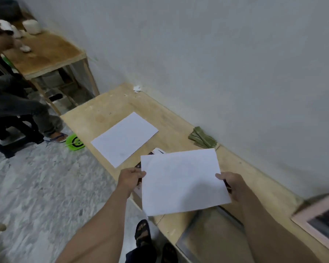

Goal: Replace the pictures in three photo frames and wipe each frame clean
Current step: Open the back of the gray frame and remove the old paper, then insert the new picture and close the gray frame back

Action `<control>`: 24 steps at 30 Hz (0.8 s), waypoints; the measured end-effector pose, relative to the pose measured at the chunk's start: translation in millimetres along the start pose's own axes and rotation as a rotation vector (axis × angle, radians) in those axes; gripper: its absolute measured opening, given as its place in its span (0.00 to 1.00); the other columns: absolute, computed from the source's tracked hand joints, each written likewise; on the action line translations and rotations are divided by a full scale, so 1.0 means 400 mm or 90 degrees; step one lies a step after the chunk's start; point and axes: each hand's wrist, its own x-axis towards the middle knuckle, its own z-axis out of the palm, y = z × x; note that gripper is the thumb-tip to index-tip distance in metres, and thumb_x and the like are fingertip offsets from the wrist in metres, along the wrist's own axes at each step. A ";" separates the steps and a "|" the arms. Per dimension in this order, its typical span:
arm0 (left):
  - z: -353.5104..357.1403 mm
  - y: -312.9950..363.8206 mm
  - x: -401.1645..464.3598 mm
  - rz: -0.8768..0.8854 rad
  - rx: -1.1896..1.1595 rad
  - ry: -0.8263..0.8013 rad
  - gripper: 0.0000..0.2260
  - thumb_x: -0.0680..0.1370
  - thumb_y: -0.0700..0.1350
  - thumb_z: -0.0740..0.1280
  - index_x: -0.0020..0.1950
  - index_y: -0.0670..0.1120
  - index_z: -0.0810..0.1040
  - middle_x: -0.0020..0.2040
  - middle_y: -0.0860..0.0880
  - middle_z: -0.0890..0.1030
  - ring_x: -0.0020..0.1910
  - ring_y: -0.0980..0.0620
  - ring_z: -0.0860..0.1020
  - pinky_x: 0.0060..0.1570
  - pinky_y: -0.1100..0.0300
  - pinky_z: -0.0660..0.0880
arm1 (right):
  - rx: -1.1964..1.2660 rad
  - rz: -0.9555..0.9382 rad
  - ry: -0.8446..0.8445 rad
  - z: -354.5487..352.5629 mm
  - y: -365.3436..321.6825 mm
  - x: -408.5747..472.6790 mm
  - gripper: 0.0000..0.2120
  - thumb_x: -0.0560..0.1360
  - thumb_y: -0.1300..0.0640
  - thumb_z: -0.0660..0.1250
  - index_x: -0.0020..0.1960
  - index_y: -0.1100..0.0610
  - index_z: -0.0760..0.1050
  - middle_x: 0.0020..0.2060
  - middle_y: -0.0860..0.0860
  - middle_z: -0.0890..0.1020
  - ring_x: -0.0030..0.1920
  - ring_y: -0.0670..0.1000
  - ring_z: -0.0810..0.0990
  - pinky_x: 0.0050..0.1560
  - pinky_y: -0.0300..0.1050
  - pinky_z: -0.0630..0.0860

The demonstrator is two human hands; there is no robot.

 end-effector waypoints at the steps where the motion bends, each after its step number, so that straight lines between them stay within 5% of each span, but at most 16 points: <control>1: 0.030 0.006 0.001 0.016 0.028 -0.023 0.05 0.72 0.35 0.76 0.43 0.36 0.82 0.43 0.43 0.82 0.42 0.47 0.78 0.47 0.55 0.75 | 0.014 0.022 0.013 -0.030 0.045 -0.015 0.10 0.72 0.63 0.70 0.46 0.71 0.77 0.41 0.61 0.78 0.42 0.58 0.75 0.42 0.52 0.70; 4: 0.160 0.020 -0.031 0.069 0.115 -0.116 0.06 0.72 0.34 0.76 0.40 0.40 0.80 0.45 0.47 0.81 0.47 0.49 0.78 0.54 0.56 0.74 | 0.134 0.106 0.049 -0.128 0.203 -0.100 0.08 0.73 0.62 0.71 0.47 0.67 0.76 0.39 0.60 0.77 0.40 0.58 0.74 0.38 0.49 0.70; 6: 0.232 0.000 -0.053 0.085 0.151 -0.164 0.06 0.72 0.32 0.75 0.40 0.39 0.79 0.42 0.46 0.81 0.43 0.49 0.78 0.48 0.59 0.75 | 0.219 0.153 0.075 -0.169 0.304 -0.155 0.09 0.73 0.62 0.71 0.47 0.66 0.74 0.40 0.60 0.78 0.40 0.58 0.75 0.36 0.50 0.71; 8: 0.289 -0.031 -0.076 0.077 0.181 -0.214 0.05 0.72 0.32 0.75 0.40 0.38 0.80 0.40 0.43 0.81 0.39 0.47 0.78 0.40 0.60 0.76 | 0.289 0.189 0.097 -0.195 0.398 -0.201 0.10 0.73 0.63 0.71 0.50 0.67 0.75 0.45 0.61 0.80 0.45 0.60 0.78 0.40 0.52 0.73; 12: 0.364 -0.100 -0.118 0.067 0.255 -0.292 0.03 0.73 0.33 0.73 0.46 0.37 0.83 0.45 0.40 0.85 0.42 0.42 0.82 0.45 0.54 0.78 | 0.434 0.287 0.115 -0.203 0.553 -0.284 0.13 0.74 0.66 0.68 0.56 0.69 0.73 0.51 0.64 0.80 0.52 0.65 0.79 0.51 0.61 0.76; 16: 0.373 -0.169 -0.145 0.073 0.338 -0.314 0.05 0.71 0.33 0.75 0.44 0.40 0.86 0.41 0.41 0.87 0.43 0.39 0.85 0.47 0.46 0.82 | 0.500 0.324 0.165 -0.172 0.628 -0.378 0.08 0.74 0.67 0.67 0.52 0.69 0.74 0.46 0.63 0.81 0.44 0.62 0.79 0.39 0.55 0.76; 24: 0.362 -0.220 -0.203 0.074 0.376 -0.276 0.07 0.70 0.34 0.75 0.45 0.42 0.84 0.42 0.44 0.85 0.43 0.43 0.82 0.48 0.56 0.78 | 0.470 0.291 0.267 -0.190 0.657 -0.391 0.07 0.72 0.69 0.70 0.47 0.72 0.74 0.43 0.63 0.80 0.40 0.61 0.78 0.36 0.52 0.76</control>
